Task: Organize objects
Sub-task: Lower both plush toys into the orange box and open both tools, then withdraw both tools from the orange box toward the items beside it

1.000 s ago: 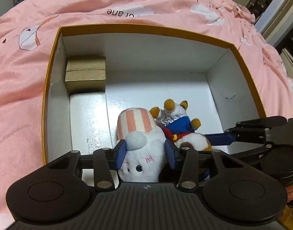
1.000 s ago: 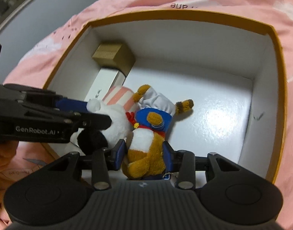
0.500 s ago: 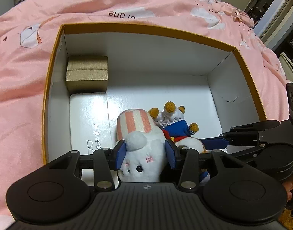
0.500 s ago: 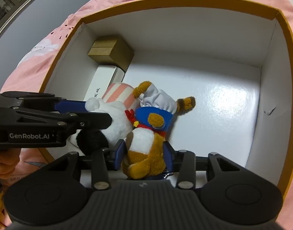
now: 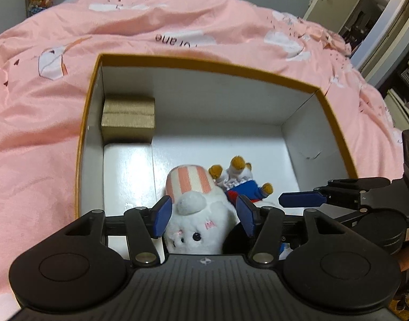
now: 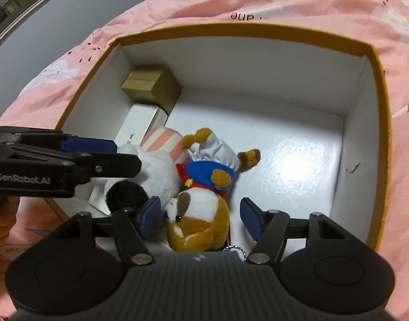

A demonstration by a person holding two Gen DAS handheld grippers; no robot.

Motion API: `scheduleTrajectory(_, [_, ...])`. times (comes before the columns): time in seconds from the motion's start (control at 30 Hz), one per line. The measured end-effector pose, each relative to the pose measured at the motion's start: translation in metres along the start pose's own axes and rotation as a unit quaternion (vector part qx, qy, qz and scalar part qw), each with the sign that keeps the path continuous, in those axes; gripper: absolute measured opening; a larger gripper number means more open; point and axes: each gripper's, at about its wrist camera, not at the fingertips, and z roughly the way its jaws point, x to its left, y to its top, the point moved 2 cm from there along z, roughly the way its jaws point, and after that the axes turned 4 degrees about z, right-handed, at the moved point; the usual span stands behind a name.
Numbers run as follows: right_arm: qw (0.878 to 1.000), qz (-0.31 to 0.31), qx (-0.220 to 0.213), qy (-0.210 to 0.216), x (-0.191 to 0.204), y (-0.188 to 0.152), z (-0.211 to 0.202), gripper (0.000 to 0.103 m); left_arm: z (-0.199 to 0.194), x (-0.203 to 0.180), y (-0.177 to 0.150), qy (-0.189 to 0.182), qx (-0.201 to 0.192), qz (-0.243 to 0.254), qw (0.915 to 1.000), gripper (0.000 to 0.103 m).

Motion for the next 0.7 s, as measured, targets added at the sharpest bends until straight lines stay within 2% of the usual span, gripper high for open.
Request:
scheduleTrajectory(0.17, [1.000, 0.006, -0.022, 0.003, 0.001, -0.001, -0.020, 0.067, -0.026, -0.012, -0.001, 0.000, -0.034, 0.012, 0.9993, 0.063])
scheduleTrajectory(0.43, [0.997, 0.019, -0.076, 0.005, 0.004, -0.031, -0.084, 0.067, -0.079, -0.048, -0.027, -0.034, -0.083, 0.034, 0.9954, 0.063])
scheduleTrajectory(0.57, [0.995, 0.029, -0.092, 0.004, 0.006, -0.055, -0.108, 0.067, -0.089, -0.058, -0.047, -0.028, -0.080, 0.036, 0.9958, 0.063])
scheduleTrajectory(0.7, [0.995, 0.046, -0.089, 0.010, 0.005, -0.076, -0.114, 0.066, -0.083, -0.053, -0.068, -0.005, -0.051, 0.016, 0.9986, 0.063])
